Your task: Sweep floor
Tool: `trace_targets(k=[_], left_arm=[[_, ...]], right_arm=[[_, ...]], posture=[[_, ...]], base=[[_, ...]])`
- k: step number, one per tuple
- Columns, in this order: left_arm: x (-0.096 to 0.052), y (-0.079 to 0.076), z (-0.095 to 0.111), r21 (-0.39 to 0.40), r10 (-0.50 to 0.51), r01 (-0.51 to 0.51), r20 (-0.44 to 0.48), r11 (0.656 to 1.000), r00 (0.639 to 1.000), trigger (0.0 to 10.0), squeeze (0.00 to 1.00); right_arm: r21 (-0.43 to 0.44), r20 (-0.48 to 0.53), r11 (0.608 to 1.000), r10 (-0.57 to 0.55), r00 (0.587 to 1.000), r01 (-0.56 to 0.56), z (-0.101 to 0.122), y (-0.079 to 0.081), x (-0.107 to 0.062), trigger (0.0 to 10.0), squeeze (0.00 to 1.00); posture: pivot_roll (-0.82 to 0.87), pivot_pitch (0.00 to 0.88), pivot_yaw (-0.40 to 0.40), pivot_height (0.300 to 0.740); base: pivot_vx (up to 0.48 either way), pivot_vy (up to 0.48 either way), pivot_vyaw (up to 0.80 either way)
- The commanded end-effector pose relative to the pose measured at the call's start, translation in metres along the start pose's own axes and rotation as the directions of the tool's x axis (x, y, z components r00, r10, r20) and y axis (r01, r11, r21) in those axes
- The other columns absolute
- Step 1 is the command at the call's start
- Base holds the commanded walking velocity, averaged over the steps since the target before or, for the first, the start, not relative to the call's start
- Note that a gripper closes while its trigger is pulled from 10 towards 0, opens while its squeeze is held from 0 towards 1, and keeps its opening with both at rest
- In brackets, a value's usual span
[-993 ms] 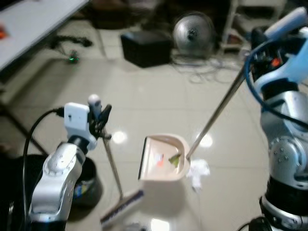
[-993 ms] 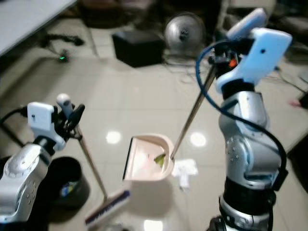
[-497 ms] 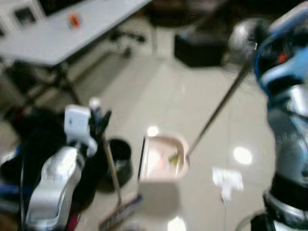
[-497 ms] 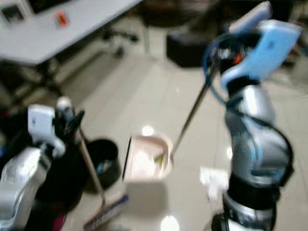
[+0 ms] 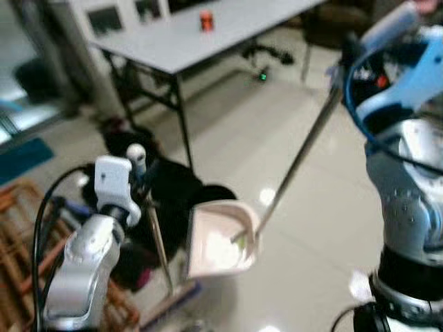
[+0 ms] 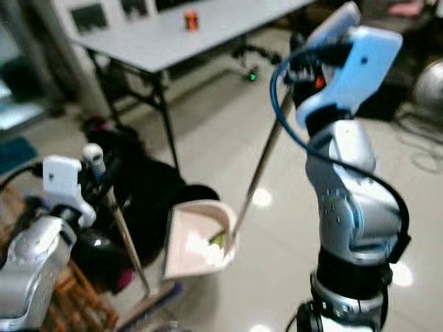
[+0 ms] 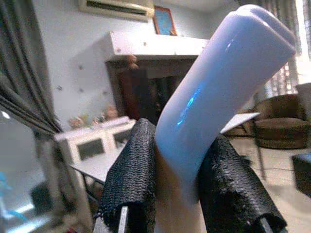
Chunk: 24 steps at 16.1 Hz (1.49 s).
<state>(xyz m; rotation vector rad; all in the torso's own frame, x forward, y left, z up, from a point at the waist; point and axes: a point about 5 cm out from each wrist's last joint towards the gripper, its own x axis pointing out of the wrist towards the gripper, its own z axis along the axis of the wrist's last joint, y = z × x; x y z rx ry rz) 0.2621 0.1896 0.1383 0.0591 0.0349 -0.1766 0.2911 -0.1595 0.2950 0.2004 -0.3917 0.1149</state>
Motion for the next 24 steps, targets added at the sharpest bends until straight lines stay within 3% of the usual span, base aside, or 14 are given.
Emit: trace_targets(k=[1, 7, 14, 18, 19, 24], left_arm=[[0.005, -0.001, 0.01, 0.029, 0.002, -0.004, 0.053, 1.0, 0.999, 10.0, 0.0], [0.009, -0.001, 0.011, 0.024, 0.01, -0.011, 0.065, 1.0, 0.998, 10.0, 0.0], [0.003, -0.005, 0.004, 0.029, 0.011, -0.012, 0.051, 0.999, 0.999, 10.0, 0.0], [0.0, -0.002, 0.001, 0.018, 0.04, -0.041, 0.05, 0.999, 0.998, 10.0, 0.0], [0.0, -0.001, 0.002, 0.02, 0.043, -0.044, 0.051, 0.999, 0.998, 10.0, 0.0], [0.001, -0.004, 0.001, 0.025, 0.03, -0.032, 0.051, 0.999, 0.998, 10.0, 0.0]], right_arm=[[0.009, 0.056, 1.0, -0.03, 0.998, 0.029, 0.01, -0.005, 0.001, 10.0, 0.0], [0.016, 0.062, 0.998, -0.056, 0.997, 0.055, 0.011, -0.011, 0.001, 10.0, 0.0], [0.0, 0.051, 1.0, -0.023, 0.998, 0.023, 0.01, -0.01, 0.004, 10.0, 0.0], [-0.043, 0.048, 0.999, -0.004, 0.999, 0.007, 0.009, -0.007, 0.006, 10.0, 0.0], [-0.008, 0.054, 1.0, -0.022, 0.998, 0.023, 0.008, -0.008, 0.007, 10.0, 0.0], [0.004, 0.054, 0.999, -0.044, 0.998, 0.044, 0.006, -0.014, 0.008, 10.0, 0.0]], posture=[[-0.09, 0.0, 0.064, 0.74], [-0.09, 0.0, 0.067, 0.74], [-0.08, 0.0, 0.047, 0.74], [-0.07, 0.0, 0.04, 0.74], [-0.07, 0.0, 0.034, 0.74], [-0.07, 0.0, 0.039, 0.74]], base=[[0.326, 0.0, 0.0], [0.324, 0.0, 0.0], [0.327, 0.0, 0.0], [0.327, 0.0, 0.77], [0.326, 0.0, 0.0], [0.326, 0.0, 0.0]])
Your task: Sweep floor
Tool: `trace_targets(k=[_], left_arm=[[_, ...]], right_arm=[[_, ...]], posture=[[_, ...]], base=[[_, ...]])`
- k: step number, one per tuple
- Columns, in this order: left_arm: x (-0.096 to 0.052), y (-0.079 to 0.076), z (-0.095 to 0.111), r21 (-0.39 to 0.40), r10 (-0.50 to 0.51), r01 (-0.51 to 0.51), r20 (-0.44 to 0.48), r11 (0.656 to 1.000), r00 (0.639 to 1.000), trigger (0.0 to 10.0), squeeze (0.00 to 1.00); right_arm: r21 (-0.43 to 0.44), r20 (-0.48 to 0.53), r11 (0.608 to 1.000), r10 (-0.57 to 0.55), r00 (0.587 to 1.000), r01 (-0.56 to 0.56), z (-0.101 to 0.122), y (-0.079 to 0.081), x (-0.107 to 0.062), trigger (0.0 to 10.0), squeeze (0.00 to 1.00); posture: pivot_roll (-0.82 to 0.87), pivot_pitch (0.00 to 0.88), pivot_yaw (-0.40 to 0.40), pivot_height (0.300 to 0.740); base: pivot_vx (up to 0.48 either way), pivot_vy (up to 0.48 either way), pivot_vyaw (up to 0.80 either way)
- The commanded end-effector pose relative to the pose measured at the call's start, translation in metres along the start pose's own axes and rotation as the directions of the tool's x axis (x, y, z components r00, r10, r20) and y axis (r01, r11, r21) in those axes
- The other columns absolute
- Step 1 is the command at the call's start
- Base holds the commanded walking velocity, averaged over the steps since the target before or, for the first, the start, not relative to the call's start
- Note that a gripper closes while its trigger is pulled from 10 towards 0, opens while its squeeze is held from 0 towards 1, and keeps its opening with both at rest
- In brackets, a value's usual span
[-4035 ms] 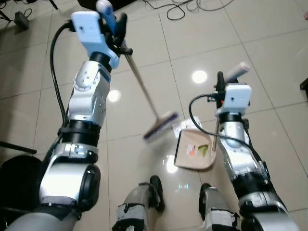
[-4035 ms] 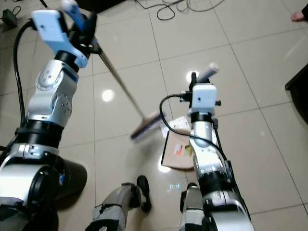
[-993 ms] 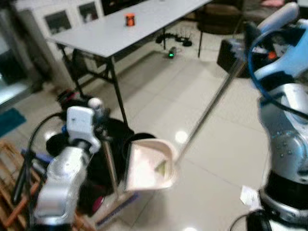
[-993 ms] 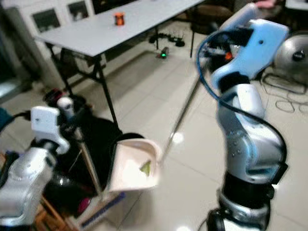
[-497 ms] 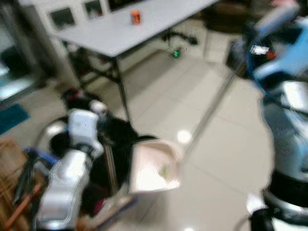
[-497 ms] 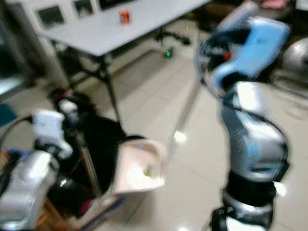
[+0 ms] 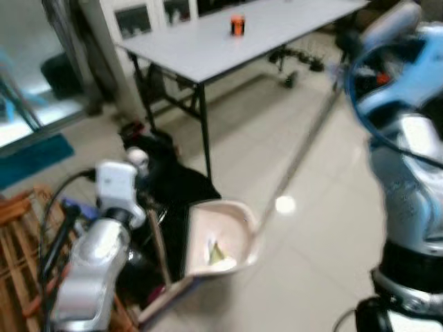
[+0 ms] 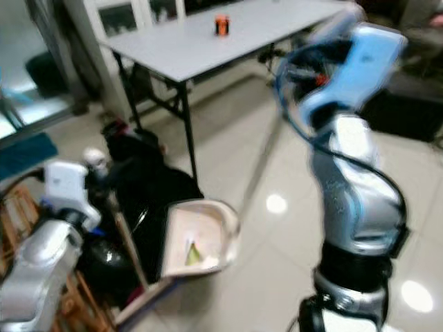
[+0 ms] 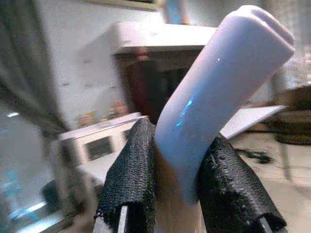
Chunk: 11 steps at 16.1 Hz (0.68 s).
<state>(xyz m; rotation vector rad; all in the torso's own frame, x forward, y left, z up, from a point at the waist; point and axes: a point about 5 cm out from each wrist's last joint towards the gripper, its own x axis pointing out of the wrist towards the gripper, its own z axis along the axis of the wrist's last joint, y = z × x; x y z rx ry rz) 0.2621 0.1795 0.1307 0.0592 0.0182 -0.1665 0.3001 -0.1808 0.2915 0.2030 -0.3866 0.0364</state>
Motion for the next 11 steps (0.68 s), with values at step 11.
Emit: trace_targets(k=[11], left_arm=[[-0.0026, 0.0086, 0.0031, 0.025, 0.008, -0.009, 0.019, 1.0, 1.0, 10.0, 0.0]], right_arm=[[-0.014, 0.055, 1.0, -0.006, 0.998, 0.007, 0.0029, 0.0012, 0.0013, 10.0, 0.0]], posture=[[-0.07, 0.0, 0.049, 0.74]], base=[[0.207, 0.0, -0.15]])
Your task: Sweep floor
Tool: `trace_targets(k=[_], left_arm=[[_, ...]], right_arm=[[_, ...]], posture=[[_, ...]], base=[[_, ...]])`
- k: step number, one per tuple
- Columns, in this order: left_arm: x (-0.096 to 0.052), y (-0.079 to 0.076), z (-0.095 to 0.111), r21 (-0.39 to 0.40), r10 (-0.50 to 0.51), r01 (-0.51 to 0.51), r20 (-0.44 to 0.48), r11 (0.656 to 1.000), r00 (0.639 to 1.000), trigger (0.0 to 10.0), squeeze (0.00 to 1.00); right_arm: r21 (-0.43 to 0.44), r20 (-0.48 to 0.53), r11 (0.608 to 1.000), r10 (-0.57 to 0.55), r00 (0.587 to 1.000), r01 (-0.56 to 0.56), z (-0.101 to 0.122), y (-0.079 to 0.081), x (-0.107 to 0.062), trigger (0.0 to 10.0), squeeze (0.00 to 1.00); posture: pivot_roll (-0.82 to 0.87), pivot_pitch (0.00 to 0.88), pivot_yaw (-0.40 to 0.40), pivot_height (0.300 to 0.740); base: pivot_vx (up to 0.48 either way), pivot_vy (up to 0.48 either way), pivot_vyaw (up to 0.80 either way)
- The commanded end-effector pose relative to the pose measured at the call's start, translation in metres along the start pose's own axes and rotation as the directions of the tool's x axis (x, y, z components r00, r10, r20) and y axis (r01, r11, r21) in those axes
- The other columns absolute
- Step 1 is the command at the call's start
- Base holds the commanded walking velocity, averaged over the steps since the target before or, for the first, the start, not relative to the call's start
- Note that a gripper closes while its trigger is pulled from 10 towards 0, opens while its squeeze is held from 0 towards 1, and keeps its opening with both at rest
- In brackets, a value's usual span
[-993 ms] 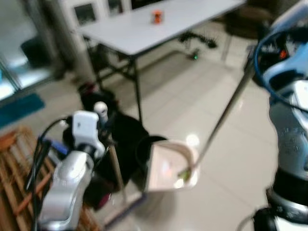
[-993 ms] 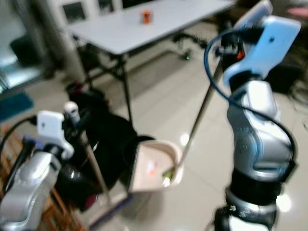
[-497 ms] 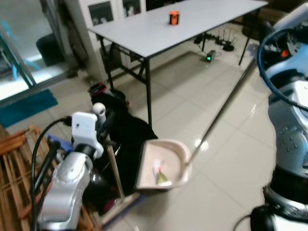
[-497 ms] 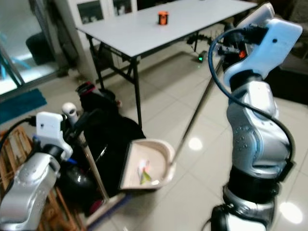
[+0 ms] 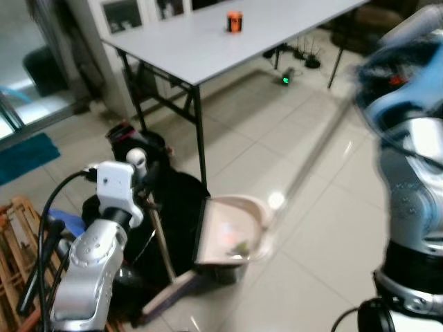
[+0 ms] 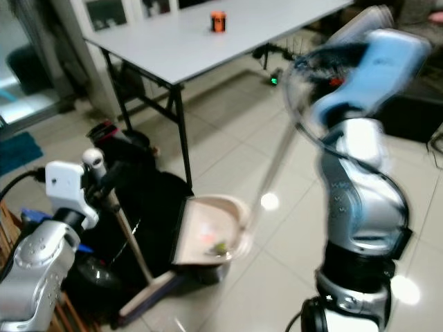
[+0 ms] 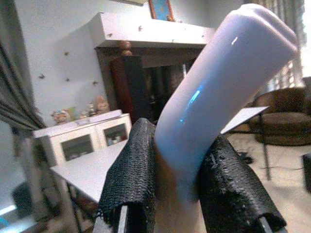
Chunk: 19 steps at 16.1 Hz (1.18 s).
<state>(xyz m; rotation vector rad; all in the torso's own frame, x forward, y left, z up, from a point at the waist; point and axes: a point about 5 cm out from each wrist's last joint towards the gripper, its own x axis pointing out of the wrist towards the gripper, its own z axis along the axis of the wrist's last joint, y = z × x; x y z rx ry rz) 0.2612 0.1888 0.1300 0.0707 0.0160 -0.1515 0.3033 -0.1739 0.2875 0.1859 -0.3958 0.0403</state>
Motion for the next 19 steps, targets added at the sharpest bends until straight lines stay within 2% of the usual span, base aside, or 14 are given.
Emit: trace_targets(k=[1, 8, 9, 10, 11, 13, 14, 15, 17, 18, 19], left_arm=[[-0.001, 0.0, 0.002, 0.014, 0.001, -0.001, 0.006, 1.0, 1.0, 10.0, 0.0], [-0.008, -0.001, -0.003, 0.012, -0.009, 0.009, -0.02, 1.0, 1.0, 10.0, 0.0], [-0.008, -0.001, -0.003, 0.016, -0.011, 0.012, -0.024, 1.0, 1.0, 10.0, 0.0], [-0.009, -0.002, -0.003, 0.022, -0.017, 0.018, -0.027, 1.0, 0.999, 10.0, 0.0], [-0.009, -0.002, -0.003, 0.028, -0.023, 0.023, -0.027, 0.999, 0.999, 10.0, 0.0], [-0.008, -0.002, -0.002, 0.035, -0.025, 0.026, -0.027, 0.999, 0.999, 10.0, 0.0], [-0.008, -0.002, -0.002, 0.038, -0.024, 0.025, -0.027, 0.999, 0.999, 10.0, 0.0], [-0.008, -0.002, -0.002, 0.038, -0.024, 0.025, -0.027, 0.999, 0.999, 10.0, 0.0], [-0.007, -0.001, -0.002, 0.04, -0.023, 0.024, -0.027, 0.999, 0.999, 10.0, 0.0], [-0.007, -0.002, -0.003, 0.041, -0.024, 0.025, -0.027, 0.999, 0.999, 10.0, 0.0], [-0.007, -0.002, -0.003, 0.042, -0.025, 0.026, -0.028, 0.999, 0.999, 10.0, 0.0]], right_arm=[[-0.004, 0.048, 1.0, -0.018, 0.999, 0.018, 0.008, -0.005, 0.0, 10.0, 0.0], [-0.029, 0.097, 0.991, -0.126, 0.987, 0.129, 0.001, -0.016, 0.006, 10.0, 0.0], [-0.043, 0.127, 0.992, -0.11, 0.986, 0.117, 0.0, -0.015, 0.008, 10.0, 0.0], [-0.087, 0.198, 0.996, -0.017, 0.98, 0.035, 0.0, -0.006, 0.007, 10.0, 0.0], [-0.136, 0.228, 0.989, 0.081, 0.97, -0.051, -0.005, 0.006, 0.006, 10.0, 0.0], [-0.172, 0.245, 0.976, 0.175, 0.954, -0.135, -0.012, 0.019, 0.006, 10.0, 0.0], [-0.203, 0.256, 0.96, 0.241, 0.936, -0.192, -0.019, 0.033, 0.008, 10.0, 0.0], [-0.203, 0.256, 0.96, 0.241, 0.936, -0.192, -0.019, 0.033, 0.008, 10.0, 0.0], [-0.222, 0.268, 0.942, 0.308, 0.913, -0.252, -0.026, 0.046, 0.011, 10.0, 0.0], [-0.255, 0.256, 0.898, 0.422, 0.87, -0.36, -0.036, 0.068, 0.01, 10.0, 0.0], [-0.27, 0.248, 0.877, 0.461, 0.852, -0.396, -0.04, 0.075, 0.008, 10.0, 0.0]], posture=[[-0.07, 0.0, 0.048, 0.74], [-0.05, 0.0, 0.048, 0.74], [-0.05, 0.0, 0.048, 0.74], [-0.04, 0.0, 0.052, 0.74], [-0.03, 0.0, 0.051, 0.74], [-0.03, 0.0, 0.05, 0.74], [-0.02, 0.0, 0.047, 0.74], [-0.02, 0.0, 0.047, 0.74], [-0.01, 0.0, 0.045, 0.74], [-0.01, 0.0, 0.038, 0.74], [-0.01, 0.0, 0.038, 0.74]], base=[[0.0, 0.0, 0.0], [0.0, 0.0, 0.0], [0.0, 0.0, 0.0], [0.0, 0.0, 0.0], [0.0, 0.0, 0.0], [0.0, 0.0, 0.0], [0.0, 0.0, 0.0], [0.0, 0.0, 0.0], [0.0, 0.0, 0.0], [0.0, 0.0, 0.0], [0.0, 0.0, 0.0]])
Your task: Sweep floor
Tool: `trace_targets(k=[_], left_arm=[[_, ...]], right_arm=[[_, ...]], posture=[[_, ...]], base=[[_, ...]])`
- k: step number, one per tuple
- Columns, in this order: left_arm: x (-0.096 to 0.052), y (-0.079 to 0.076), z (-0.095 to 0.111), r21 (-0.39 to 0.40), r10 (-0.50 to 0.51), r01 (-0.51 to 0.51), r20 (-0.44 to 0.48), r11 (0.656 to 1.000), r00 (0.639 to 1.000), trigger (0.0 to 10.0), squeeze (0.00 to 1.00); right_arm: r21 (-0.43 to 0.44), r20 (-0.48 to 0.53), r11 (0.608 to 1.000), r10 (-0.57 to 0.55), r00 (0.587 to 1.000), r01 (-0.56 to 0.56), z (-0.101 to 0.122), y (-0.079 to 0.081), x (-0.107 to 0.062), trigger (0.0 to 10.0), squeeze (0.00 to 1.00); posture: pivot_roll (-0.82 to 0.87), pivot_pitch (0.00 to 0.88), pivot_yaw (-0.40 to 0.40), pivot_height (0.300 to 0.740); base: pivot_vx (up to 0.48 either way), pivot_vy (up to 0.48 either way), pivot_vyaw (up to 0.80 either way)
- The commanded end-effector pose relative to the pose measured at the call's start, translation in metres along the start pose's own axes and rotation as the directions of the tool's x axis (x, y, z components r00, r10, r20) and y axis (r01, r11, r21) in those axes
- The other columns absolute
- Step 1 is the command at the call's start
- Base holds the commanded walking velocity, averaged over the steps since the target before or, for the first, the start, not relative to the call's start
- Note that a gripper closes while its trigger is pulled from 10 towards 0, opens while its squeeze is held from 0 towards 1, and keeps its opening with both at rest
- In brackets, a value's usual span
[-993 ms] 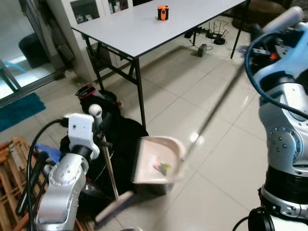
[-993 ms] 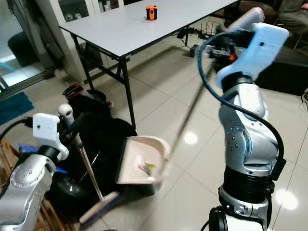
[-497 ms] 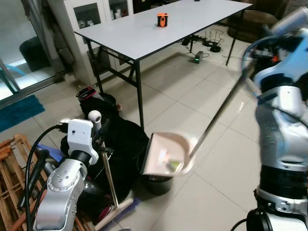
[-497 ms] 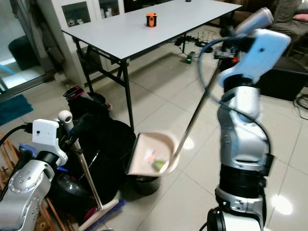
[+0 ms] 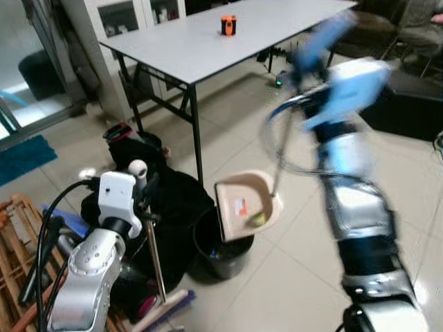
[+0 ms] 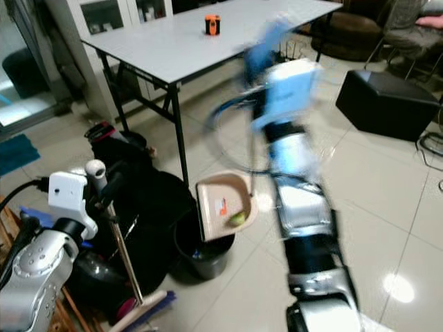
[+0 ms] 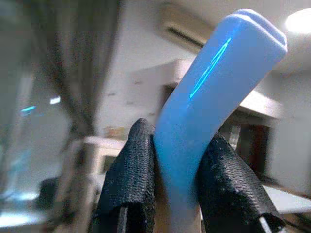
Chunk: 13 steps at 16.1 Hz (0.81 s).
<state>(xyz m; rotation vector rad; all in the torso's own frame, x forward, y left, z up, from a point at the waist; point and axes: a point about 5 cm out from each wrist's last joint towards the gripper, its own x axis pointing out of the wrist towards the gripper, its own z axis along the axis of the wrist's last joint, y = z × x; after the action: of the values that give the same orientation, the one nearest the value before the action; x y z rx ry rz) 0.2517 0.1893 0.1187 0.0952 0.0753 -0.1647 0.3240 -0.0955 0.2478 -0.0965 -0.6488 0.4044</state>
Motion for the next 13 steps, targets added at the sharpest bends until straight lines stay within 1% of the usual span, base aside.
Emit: trace_targets(k=[1, 2, 5, 7, 10, 11, 12, 13], left_arm=[[0.002, 0.0, 0.009, 0.023, -0.01, 0.009, 0.032, 1.0, 0.999, 10.0, 0.0], [0.002, 0.001, 0.008, 0.022, -0.01, 0.009, 0.032, 1.0, 0.999, 10.0, 0.0], [0.002, 0.001, 0.008, 0.023, -0.015, 0.014, 0.03, 1.0, 0.999, 10.0, 0.0], [0.004, 0.001, 0.008, 0.023, -0.019, 0.019, 0.031, 1.0, 0.999, 10.0, 0.0], [0.009, 0.0, 0.01, 0.022, -0.034, 0.033, 0.04, 0.999, 0.999, 10.0, 0.0], [0.01, -0.001, 0.01, 0.023, -0.047, 0.046, 0.039, 0.999, 0.998, 10.0, 0.0], [0.011, -0.004, 0.01, 0.026, -0.072, 0.071, 0.037, 0.997, 0.997, 10.0, 0.0], [0.011, -0.005, 0.01, 0.026, -0.078, 0.077, 0.036, 0.997, 0.996, 10.0, 0.0]], right_arm=[[-0.049, 0.098, 0.997, 0.06, 0.993, -0.056, 0.015, 0.006, 0.01, 10.0, 0.0], [-0.094, 0.123, 0.985, 0.154, 0.98, -0.143, 0.013, 0.025, 0.007, 10.0, 0.0], [-0.136, 0.15, 0.956, 0.279, 0.948, -0.26, 0.009, 0.053, -0.004, 10.0, 0.0], [-0.159, 0.164, 0.938, 0.332, 0.929, -0.308, 0.008, 0.063, -0.009, 10.0, 0.0], [-0.214, 0.188, 0.894, 0.434, 0.881, -0.394, 0.003, 0.079, -0.019, 10.0, 0.0], [-0.242, 0.183, 0.877, 0.462, 0.868, -0.416, 0.002, 0.081, -0.02, 10.0, 0.0], [-0.295, 0.163, 0.847, 0.5, 0.851, -0.441, -0.001, 0.083, -0.023, 10.0, 0.0], [-0.309, 0.157, 0.84, 0.507, 0.847, -0.445, -0.002, 0.083, -0.023, 10.0, 0.0]], posture=[[-0.01, 0.0, 0.036, 0.74], [-0.01, 0.0, 0.037, 0.74], [0.0, 0.0, 0.039, 0.74], [0.0, 0.0, 0.041, 0.74], [-0.01, 0.0, 0.048, 0.74], [-0.01, 0.0, 0.049, 0.74], [-0.01, 0.0, 0.051, 0.74], [-0.01, 0.0, 0.051, 0.74]], base=[[0.0, 0.0, 0.0], [0.0, 0.0, 0.0], [0.0, 0.0, 0.0], [0.0, 0.0, 0.0], [0.0, 0.0, 0.0], [0.0, 0.0, 0.0], [0.0, 0.0, 0.0], [0.0, 0.0, 0.0]])
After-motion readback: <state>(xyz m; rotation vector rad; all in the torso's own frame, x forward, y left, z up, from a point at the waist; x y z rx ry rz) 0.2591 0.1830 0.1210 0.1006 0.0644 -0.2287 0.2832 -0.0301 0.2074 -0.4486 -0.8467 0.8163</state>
